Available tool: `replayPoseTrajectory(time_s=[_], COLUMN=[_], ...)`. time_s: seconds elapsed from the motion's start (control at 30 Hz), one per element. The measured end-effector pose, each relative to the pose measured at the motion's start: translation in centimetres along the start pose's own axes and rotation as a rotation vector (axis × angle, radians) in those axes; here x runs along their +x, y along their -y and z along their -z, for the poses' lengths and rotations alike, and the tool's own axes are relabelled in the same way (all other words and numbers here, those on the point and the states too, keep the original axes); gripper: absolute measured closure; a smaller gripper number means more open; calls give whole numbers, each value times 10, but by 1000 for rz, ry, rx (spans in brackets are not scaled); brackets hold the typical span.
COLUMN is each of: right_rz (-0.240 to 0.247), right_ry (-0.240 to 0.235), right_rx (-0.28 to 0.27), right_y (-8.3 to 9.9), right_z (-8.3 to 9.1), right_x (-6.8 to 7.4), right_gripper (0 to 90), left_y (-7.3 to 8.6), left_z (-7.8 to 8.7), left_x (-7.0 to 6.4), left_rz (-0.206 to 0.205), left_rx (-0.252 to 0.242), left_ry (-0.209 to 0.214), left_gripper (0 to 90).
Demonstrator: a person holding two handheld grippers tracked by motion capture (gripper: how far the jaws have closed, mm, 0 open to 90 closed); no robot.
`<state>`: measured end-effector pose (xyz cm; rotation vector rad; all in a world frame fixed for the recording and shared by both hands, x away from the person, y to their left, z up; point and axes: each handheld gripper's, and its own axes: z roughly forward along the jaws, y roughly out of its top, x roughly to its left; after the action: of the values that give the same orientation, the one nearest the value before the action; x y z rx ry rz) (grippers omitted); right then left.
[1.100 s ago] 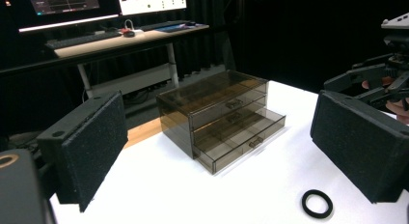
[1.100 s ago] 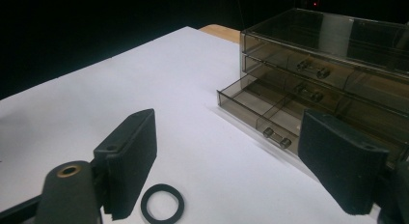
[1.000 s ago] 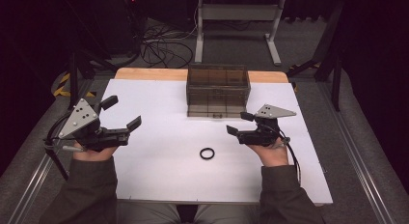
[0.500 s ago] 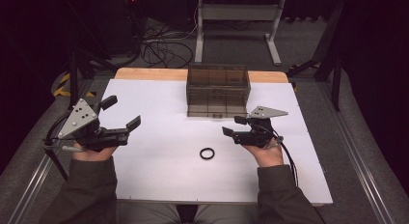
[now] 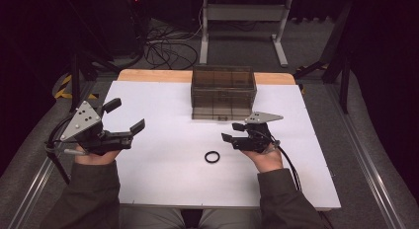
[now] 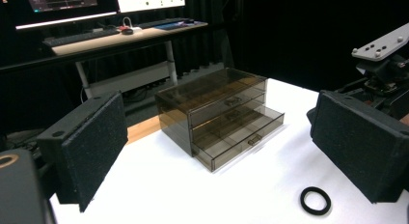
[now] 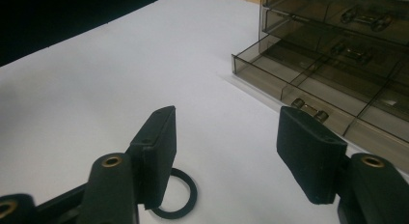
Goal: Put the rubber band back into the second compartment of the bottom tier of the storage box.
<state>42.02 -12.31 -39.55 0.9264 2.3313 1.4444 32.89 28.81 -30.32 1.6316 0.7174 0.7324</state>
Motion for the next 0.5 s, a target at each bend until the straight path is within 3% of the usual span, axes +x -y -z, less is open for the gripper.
replayPoseTrajectory(time_s=[0.5], right_rz=[15], right_ry=[-6], right_rx=[55], right_y=[5], right_z=[-13], right_x=[3], right_gripper=[478], left_y=[1], left_z=[-4], left_x=[-4], left_rz=[-14], left_rx=[17], left_ry=[20], left_gripper=[68])
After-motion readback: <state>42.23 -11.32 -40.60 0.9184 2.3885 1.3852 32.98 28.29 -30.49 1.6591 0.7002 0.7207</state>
